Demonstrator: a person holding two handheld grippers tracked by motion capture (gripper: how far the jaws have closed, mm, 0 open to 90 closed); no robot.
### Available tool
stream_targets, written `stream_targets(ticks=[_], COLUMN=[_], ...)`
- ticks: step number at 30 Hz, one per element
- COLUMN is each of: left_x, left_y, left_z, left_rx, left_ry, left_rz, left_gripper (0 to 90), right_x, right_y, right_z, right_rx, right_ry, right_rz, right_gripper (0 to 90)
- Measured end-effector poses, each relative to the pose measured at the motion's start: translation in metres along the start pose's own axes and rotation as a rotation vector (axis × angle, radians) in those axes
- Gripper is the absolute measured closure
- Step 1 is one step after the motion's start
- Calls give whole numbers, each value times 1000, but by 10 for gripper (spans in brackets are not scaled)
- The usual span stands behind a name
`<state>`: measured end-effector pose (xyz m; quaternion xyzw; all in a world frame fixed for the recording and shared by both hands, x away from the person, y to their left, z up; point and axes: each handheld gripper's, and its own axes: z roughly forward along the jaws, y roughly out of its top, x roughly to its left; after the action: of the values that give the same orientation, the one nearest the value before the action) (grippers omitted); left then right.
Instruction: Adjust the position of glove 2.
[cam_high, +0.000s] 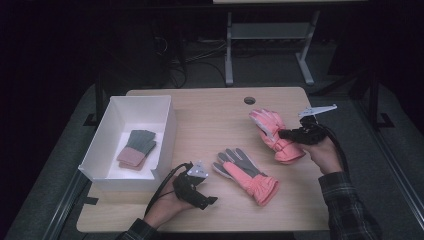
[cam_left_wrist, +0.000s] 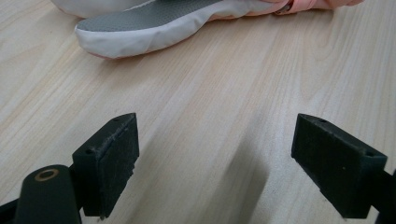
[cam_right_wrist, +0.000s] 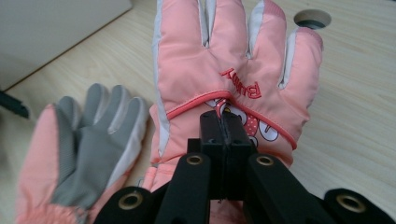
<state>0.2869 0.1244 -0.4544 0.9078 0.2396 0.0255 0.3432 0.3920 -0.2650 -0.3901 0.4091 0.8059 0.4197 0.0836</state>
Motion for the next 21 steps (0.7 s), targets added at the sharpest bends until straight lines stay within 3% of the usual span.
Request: stream_targets(ticks=[10, 21], left_x=[2, 1], left_y=[0, 1], left_z=[-1, -2], left_rx=[-5, -8], left_ry=[4, 7], left_rz=[0, -3], left_gripper=[147, 147], right_x=[35, 78], right_y=[0, -4], right_z=[-24, -24], right_rx=[-16, 16], right_ry=[65, 152], right_rz=[-50, -103], right_gripper=[899, 898])
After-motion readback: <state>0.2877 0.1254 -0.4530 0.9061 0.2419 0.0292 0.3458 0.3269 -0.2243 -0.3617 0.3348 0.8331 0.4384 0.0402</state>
